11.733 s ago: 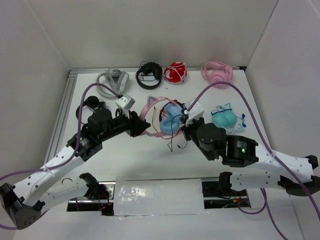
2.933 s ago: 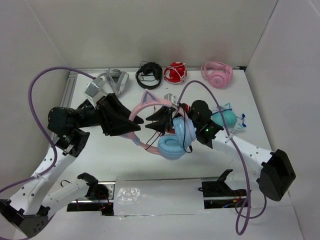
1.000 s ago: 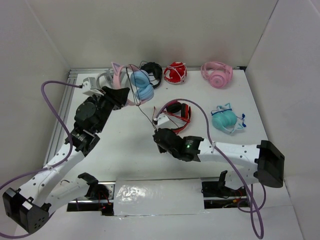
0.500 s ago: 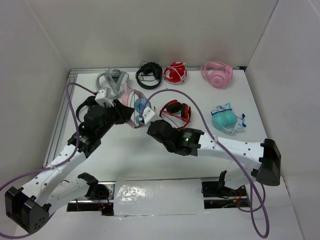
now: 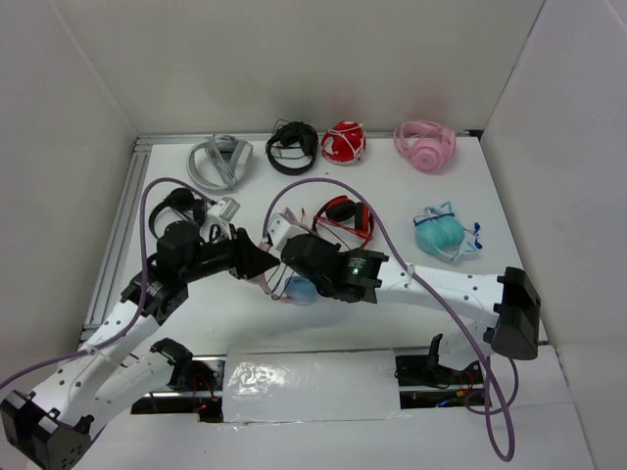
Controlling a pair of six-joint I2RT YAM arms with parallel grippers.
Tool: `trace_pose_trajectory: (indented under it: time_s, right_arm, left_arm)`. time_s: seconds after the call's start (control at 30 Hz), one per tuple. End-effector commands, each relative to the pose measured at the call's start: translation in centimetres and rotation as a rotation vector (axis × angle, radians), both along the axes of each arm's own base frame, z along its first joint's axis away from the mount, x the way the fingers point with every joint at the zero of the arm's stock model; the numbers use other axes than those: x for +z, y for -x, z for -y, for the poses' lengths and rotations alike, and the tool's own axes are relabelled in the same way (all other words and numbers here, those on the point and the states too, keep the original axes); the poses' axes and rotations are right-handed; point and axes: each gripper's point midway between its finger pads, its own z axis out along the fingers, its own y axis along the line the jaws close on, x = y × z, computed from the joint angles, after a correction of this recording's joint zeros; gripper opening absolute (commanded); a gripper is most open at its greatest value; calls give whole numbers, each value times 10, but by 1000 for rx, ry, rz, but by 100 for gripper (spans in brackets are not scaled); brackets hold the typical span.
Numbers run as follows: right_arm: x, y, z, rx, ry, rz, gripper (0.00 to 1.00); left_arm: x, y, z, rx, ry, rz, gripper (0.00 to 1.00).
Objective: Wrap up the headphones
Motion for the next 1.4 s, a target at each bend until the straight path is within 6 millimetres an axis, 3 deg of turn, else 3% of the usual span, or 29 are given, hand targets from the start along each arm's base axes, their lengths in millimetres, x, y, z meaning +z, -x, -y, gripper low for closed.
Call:
trace_pose_trajectory:
  time_s: [0.0, 0.03, 0.1, 0.33, 0.37, 0.67, 0.97, 1.2, 1.27, 1.37]
  right_arm:
    - [-5, -2, 18, -61, -10, 11, 0]
    - [-18, 1, 25, -77, -6, -8, 0]
    - [-25, 4, 35, -106, -16, -22, 1]
    - [-54, 22, 61, -204, -57, -109, 8]
    - [-55, 23, 62, -203, -58, -116, 8]
    - [-84, 34, 62, -162, -63, -233, 10]
    - [-105, 26, 66, -179, -35, -308, 10]
    - [-115, 2, 78, -268, -37, -303, 8]
    - [-113, -2, 77, -281, -40, -287, 2]
    - [-101, -4, 75, -280, -74, -263, 0]
  left_arm:
    - [1, 24, 17, -182, 51, -28, 0]
    - [-3, 29, 21, -230, 55, -53, 0]
    - [-7, 31, 24, -268, 57, -78, 0]
    - [-38, 18, 31, -360, 89, -211, 0]
    - [-41, 24, 31, -411, 107, -229, 0]
    - [-78, 3, 30, -465, 117, -344, 0]
    - [-123, -23, 29, -434, 63, -448, 0]
    - [-138, -30, 25, -369, 2, -460, 0]
    - [-132, -27, 27, -402, 22, -434, 0]
    - [-119, -22, 31, -468, 71, -398, 0]
